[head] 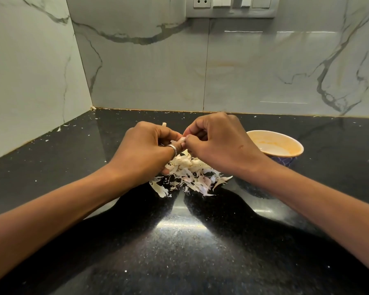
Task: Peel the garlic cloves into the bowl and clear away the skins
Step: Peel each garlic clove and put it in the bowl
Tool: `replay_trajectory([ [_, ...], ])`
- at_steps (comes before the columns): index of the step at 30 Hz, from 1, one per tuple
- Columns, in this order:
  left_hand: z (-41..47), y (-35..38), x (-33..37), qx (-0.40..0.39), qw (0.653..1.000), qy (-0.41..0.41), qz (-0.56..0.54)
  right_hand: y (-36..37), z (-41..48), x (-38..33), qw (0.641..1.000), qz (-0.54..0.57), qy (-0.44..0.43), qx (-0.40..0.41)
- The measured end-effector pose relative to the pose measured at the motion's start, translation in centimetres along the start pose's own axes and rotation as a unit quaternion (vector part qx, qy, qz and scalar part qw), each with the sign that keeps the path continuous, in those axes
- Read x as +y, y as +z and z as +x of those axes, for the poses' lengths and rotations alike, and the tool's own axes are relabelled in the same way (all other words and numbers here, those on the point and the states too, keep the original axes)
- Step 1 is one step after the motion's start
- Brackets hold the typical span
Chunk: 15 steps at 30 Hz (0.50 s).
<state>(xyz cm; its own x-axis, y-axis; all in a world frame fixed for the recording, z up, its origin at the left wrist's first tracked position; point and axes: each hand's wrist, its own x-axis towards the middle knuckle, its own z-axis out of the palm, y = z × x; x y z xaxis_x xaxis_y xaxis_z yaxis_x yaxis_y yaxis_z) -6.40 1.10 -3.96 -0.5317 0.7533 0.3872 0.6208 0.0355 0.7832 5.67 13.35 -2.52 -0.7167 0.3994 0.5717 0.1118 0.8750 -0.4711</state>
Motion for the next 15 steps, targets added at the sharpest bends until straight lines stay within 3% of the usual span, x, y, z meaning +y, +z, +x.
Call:
replay_trajectory([
  [15, -0.09, -0.06, 0.23, 0.014, 0.992, 0.043, 0.121, 0.38, -0.55, 0.17, 0.974, -0.187, -0.107, -0.069],
])
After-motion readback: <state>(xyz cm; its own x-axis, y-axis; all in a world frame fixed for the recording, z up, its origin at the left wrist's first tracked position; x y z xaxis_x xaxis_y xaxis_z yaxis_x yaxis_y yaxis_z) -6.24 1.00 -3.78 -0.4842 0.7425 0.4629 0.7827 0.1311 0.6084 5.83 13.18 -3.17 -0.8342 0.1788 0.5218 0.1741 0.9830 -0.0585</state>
